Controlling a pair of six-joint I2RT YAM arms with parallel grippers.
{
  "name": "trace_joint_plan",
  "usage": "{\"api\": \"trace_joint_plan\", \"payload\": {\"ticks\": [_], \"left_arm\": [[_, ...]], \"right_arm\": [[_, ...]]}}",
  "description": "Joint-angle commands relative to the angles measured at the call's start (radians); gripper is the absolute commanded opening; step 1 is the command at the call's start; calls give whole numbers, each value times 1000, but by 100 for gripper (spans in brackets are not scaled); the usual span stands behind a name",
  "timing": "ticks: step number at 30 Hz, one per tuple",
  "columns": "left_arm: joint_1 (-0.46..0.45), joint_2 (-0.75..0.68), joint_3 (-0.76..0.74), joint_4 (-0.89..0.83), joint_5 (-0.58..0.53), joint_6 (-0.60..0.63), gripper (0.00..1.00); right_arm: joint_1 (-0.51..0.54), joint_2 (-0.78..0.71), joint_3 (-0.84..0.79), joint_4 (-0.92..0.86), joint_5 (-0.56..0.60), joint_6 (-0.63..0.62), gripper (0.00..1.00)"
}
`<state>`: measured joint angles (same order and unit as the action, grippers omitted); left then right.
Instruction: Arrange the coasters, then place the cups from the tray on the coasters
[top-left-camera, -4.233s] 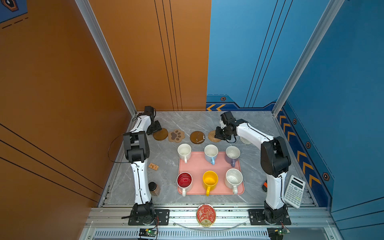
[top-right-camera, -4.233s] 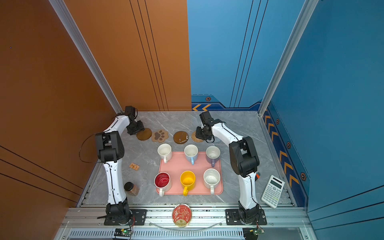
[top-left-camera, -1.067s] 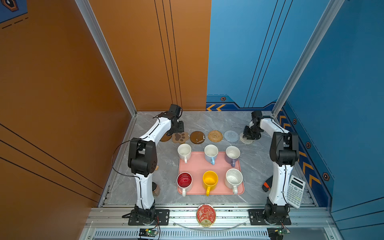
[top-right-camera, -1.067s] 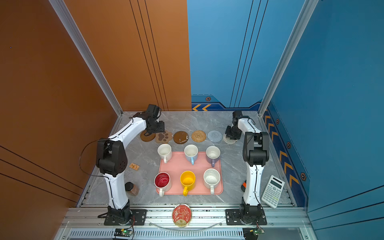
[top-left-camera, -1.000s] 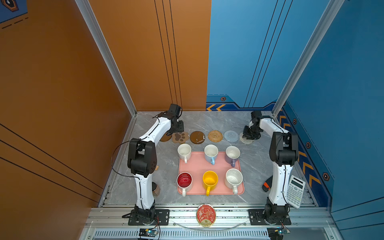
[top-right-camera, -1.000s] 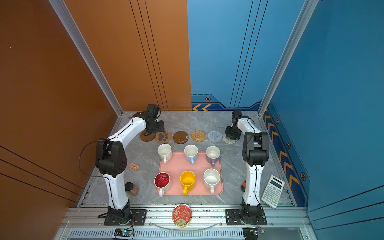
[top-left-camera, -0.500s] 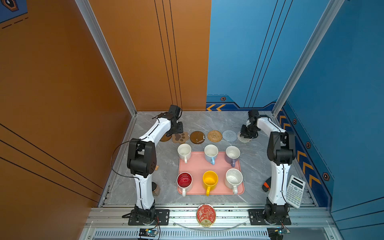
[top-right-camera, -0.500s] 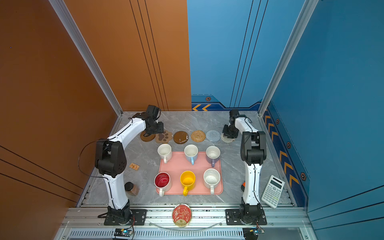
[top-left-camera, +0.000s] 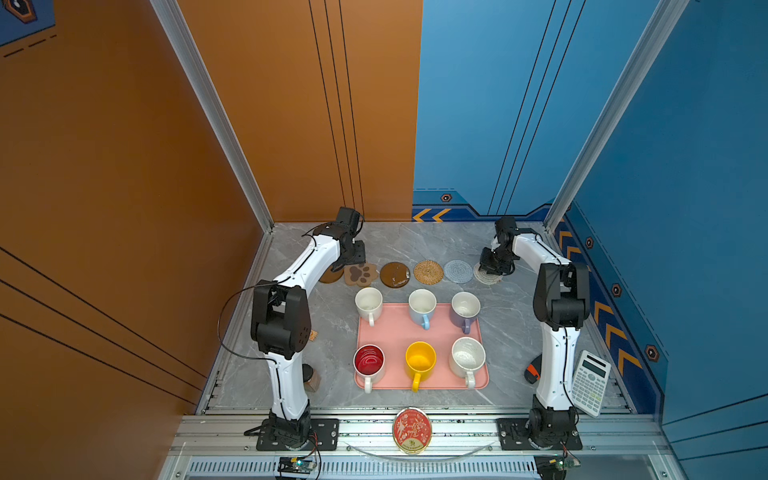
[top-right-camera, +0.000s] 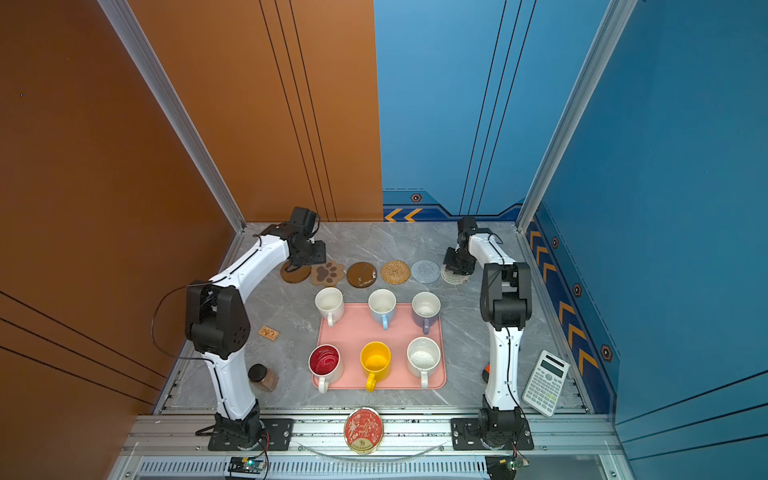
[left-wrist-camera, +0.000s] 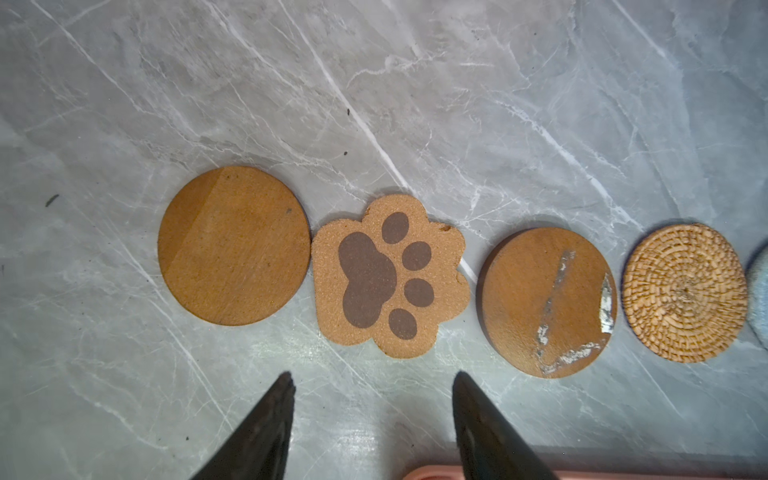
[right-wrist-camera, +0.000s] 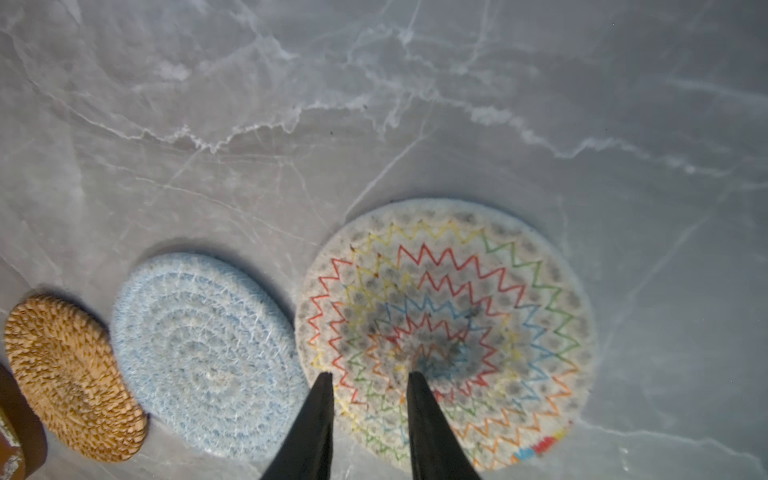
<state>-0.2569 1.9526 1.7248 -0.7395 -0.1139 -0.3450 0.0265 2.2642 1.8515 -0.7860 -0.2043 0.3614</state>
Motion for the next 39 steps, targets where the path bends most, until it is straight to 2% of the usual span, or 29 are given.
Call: {"api": "trace_joint_plan", "payload": {"ticks": [1,13,18,23,29,39], "left_arm": [[-22,-42,35,-24,-27,0,62],[-81,-82,87,-23,-39,6,61],[-113,-109,85,-23,-41,7,61],[-139,-133,55,-10,-57,9,61],[-156,-155,38,-10,-71,-2,61],[-165,-185,10,-10,-86,-14,62]], "right_arm": [[4,-64,32,-27,9,14,30],[63,-250,29,-25,24,11,31],[132,-259,28,5,-34,11,33],[216,-199,29,62,-98,14,34],[287,-37,107,110,-218,15,34],[332,116,221,113,-318,38,34]]}}
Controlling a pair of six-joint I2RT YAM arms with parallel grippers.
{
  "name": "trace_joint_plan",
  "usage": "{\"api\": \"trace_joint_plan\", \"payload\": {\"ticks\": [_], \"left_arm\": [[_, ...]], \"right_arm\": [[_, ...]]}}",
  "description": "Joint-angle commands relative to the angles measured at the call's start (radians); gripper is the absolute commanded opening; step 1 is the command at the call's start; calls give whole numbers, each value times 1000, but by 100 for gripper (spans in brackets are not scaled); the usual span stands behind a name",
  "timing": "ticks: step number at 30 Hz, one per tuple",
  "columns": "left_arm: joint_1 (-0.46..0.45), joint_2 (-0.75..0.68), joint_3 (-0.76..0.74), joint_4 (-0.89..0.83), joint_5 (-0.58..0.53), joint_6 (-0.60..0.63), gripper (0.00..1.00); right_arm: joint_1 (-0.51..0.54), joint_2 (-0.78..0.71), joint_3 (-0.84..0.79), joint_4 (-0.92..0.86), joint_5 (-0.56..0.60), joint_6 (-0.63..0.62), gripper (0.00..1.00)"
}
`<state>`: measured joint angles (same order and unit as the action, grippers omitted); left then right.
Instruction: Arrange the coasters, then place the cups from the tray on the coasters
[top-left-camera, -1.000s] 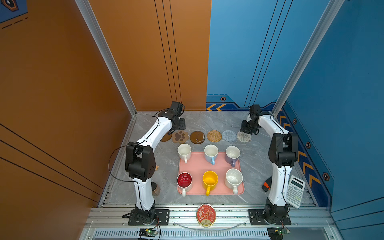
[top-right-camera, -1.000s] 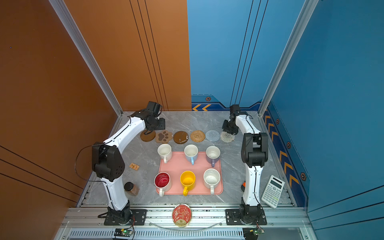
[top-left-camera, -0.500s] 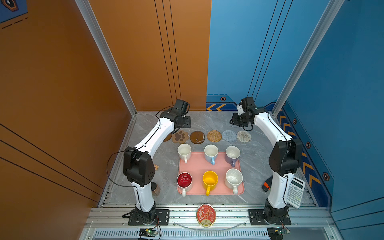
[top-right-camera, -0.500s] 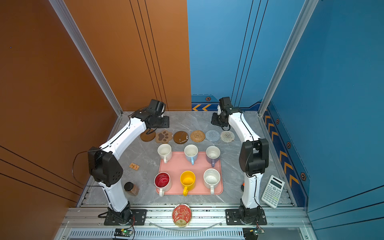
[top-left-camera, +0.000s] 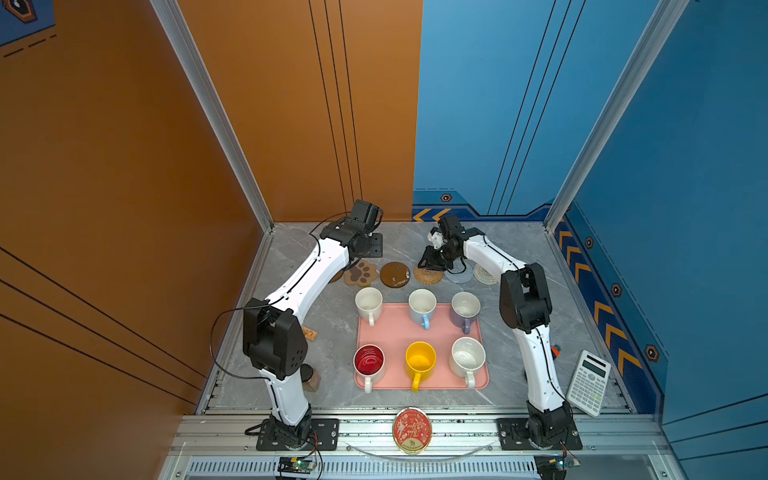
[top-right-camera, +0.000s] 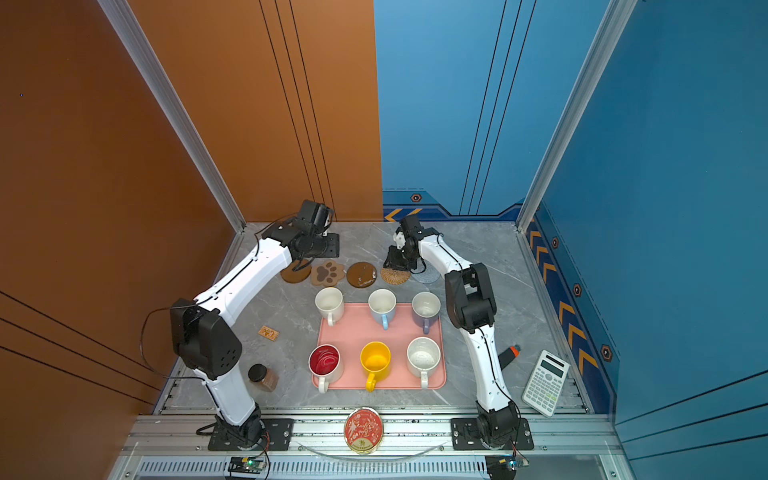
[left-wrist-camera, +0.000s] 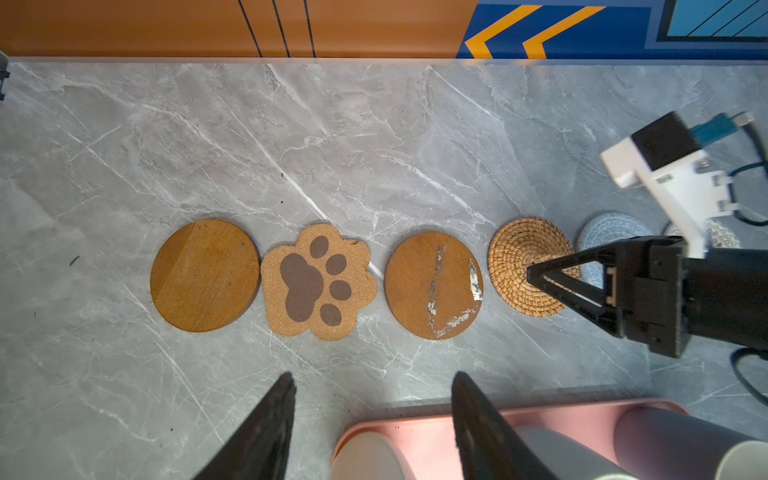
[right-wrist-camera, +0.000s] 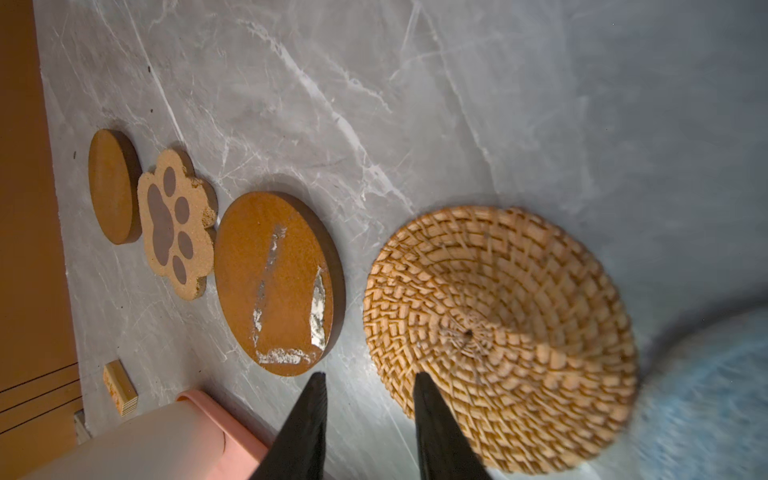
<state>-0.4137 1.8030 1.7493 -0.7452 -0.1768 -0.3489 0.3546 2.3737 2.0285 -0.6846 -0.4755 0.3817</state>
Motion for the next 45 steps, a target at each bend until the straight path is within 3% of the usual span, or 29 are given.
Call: {"api": "trace_joint_plan", "payload": {"ticks": [1,45], "left_arm": [[-9,-37,-17,-5,-24,-10,62],[1,-95,-88,-6,-62,-5,63]], "right_arm": [[7,13,45,13,-52,20,34],[58,170,119,102,-179,130,35]]}}
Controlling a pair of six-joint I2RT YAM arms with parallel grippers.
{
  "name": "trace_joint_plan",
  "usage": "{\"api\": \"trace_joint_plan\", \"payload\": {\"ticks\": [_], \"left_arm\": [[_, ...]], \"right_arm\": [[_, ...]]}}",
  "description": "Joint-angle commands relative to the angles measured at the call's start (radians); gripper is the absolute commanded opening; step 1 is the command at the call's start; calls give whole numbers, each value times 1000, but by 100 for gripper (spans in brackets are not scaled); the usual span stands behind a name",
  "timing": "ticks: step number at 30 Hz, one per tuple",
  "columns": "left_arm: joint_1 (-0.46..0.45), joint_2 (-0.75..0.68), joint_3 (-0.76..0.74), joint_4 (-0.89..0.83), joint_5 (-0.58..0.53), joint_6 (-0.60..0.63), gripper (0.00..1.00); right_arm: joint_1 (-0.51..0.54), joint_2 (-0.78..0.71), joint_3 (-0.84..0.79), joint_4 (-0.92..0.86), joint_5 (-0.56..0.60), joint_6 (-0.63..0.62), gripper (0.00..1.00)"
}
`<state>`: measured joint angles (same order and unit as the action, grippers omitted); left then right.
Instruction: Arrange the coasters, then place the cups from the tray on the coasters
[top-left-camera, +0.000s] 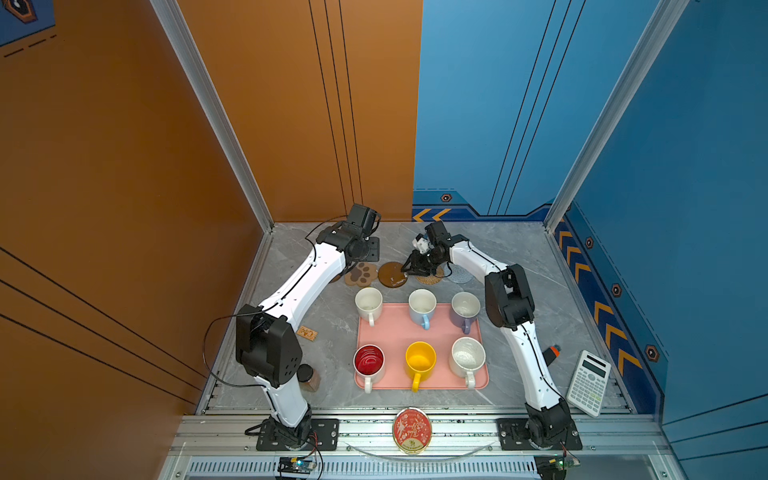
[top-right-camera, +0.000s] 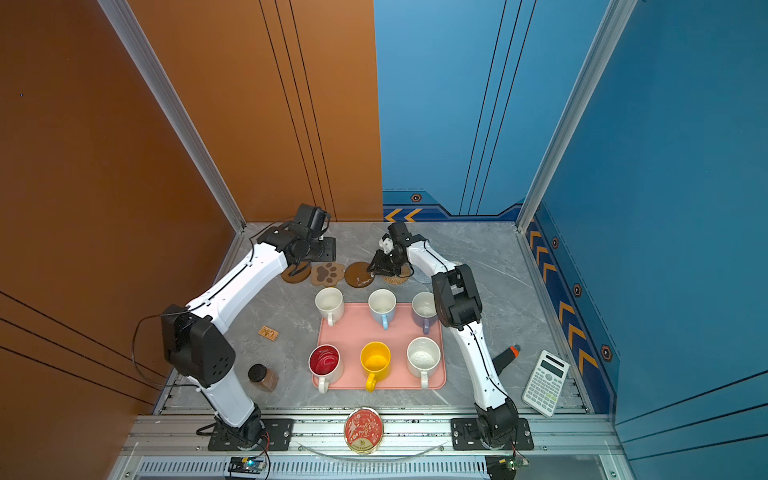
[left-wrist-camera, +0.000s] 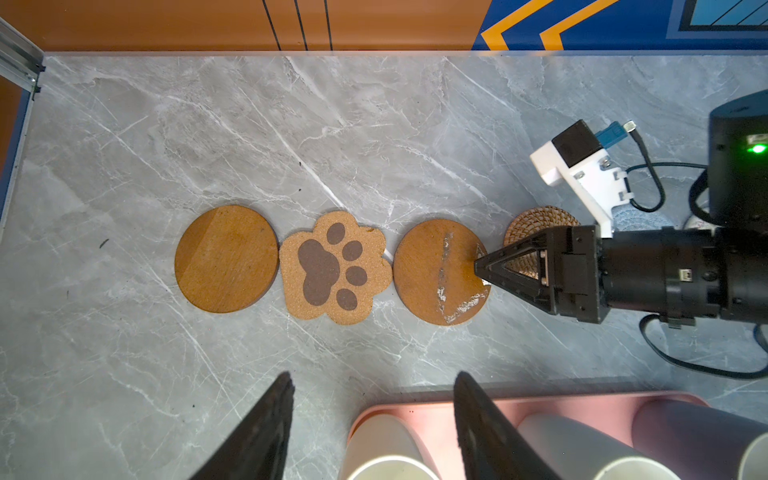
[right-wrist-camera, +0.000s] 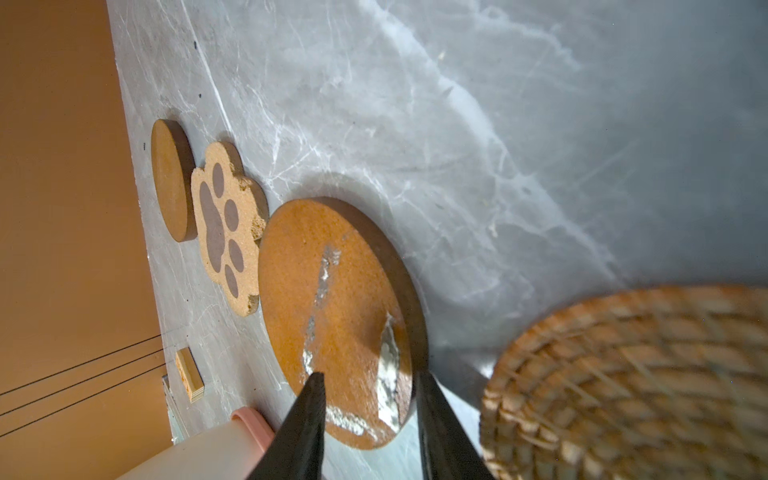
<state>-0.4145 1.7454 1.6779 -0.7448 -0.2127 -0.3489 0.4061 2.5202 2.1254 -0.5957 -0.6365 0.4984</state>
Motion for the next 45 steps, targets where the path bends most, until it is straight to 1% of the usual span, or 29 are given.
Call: {"api": "trace_joint_plan", "payload": {"ticks": [1,7,14,20,23,26,30,35,38,42,45], "left_arm": [[2,-38,-17,-6,-26,-5,63],[3,-52,-10,-5,-29,-7,63],[-16,-61,22,-4,-30,-12,63],[-55,-86,36,35,-57,-16,62],[-66,-99,54,65,-50,-46,62],[-88,-107,78,89,-30,-44,61],[-133,-123,93,90,-62,-11,61],[-202,-178,16,91,-181,31,61],[-234,-226,-80,112,-237,43,60],[-250,-304,-230,185,-235,47,60],[-252,-376,-359,287,-216,38,61]], "right_arm": [[8,22,22,13,-16,14,35],[-12,-16,21,13,11,14,35],[-44,-123,22,25,30,8,36],[-67,-251,-27,25,40,-14,36],[-70,-334,-78,21,82,-33,37],[-69,-419,-125,-1,133,-59,37],[-47,-552,-181,-76,263,-128,38],[-3,-707,-305,-160,439,-202,46],[18,-809,-430,-194,537,-219,49],[46,-967,-595,-242,680,-209,57],[63,-1096,-730,-254,748,-171,62]]}}
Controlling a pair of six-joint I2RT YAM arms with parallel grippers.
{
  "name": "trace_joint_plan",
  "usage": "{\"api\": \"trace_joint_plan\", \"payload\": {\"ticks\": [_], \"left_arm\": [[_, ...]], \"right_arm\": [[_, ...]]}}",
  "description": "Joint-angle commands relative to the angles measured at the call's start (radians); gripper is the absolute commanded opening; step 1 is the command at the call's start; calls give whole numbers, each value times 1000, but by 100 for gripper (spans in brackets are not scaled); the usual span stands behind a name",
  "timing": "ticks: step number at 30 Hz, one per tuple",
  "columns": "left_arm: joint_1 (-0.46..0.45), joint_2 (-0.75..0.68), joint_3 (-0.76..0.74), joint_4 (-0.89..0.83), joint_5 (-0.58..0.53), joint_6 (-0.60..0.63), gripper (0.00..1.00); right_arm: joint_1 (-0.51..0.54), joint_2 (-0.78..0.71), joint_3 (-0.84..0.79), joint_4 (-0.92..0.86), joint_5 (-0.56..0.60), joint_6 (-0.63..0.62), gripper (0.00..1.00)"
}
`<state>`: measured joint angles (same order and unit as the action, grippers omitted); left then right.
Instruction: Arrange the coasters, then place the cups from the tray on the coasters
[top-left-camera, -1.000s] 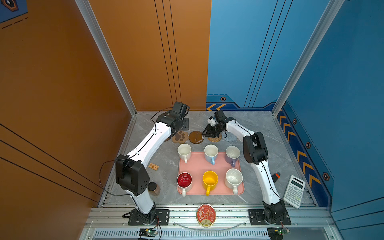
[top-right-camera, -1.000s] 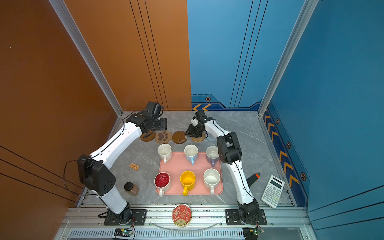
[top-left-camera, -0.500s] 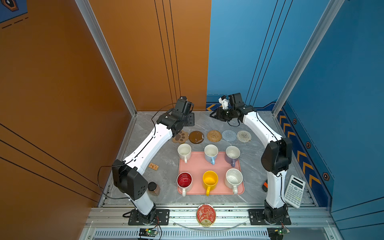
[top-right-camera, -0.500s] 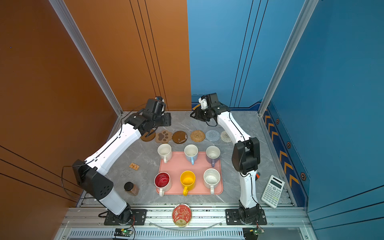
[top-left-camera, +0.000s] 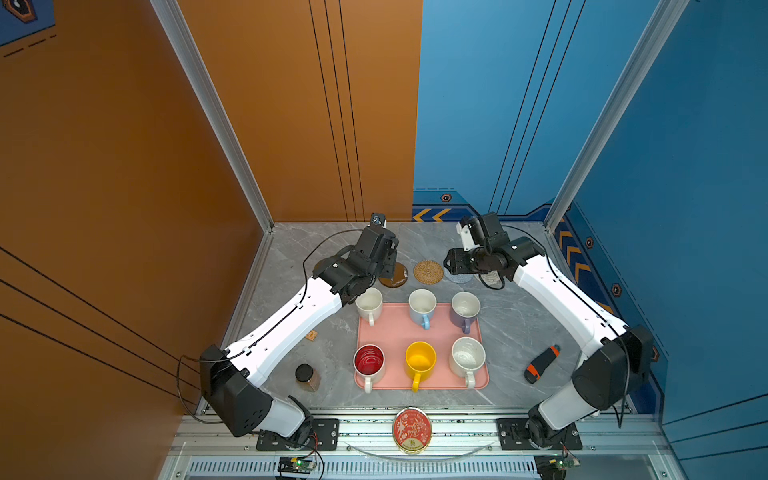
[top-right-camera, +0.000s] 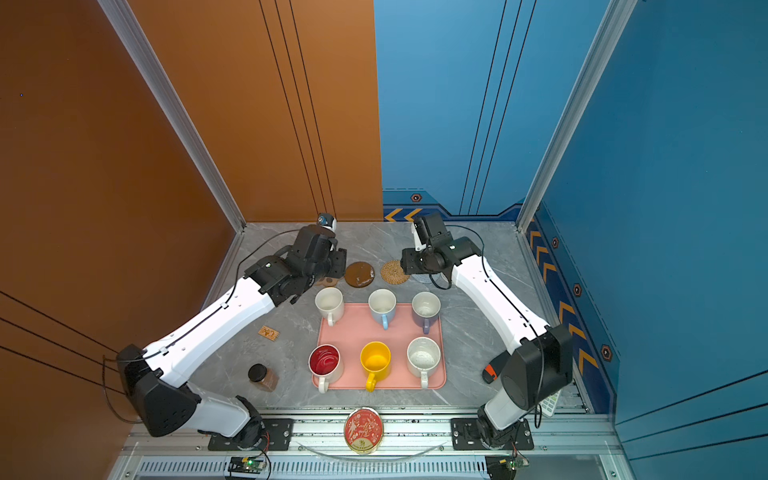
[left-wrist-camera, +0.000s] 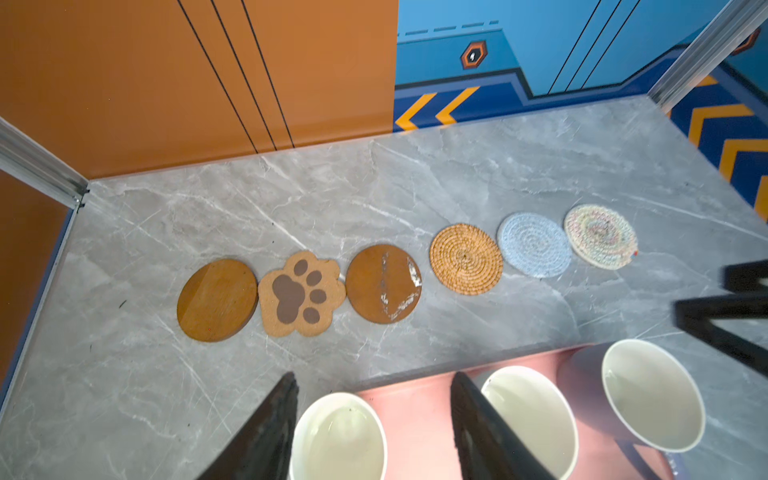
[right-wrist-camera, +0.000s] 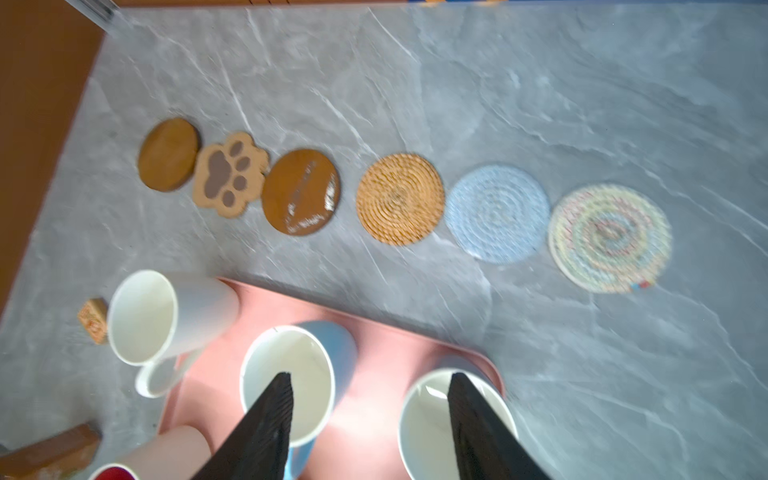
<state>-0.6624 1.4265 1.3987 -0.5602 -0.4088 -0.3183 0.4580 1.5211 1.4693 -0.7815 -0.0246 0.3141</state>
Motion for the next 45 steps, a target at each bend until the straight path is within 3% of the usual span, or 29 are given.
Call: {"api": "trace_joint_plan", "payload": {"ticks": [1,6,11,23,31,45], "left_arm": [[-3,-82,-125,141,-5,3,62],[-4,-173,-299,312,62,-16,65],[-4,-190,-356,342,46,-15,66],[9,-180,-408,364,18,-10,67],[14,-174,-410,397,18,-16,67],[21,-192,-429,400,21,-19,67]], "right_arm": [[15,-143,-123,-68,152,31,64],[32,-326,-305,-82,199,124,65],[111,-467,-413,-168,270,221,63],[514,-711,-591,-368,429,617,57],[718,-622,-637,-345,467,778,57],[812,-536,-712,-190,367,858,57]]}}
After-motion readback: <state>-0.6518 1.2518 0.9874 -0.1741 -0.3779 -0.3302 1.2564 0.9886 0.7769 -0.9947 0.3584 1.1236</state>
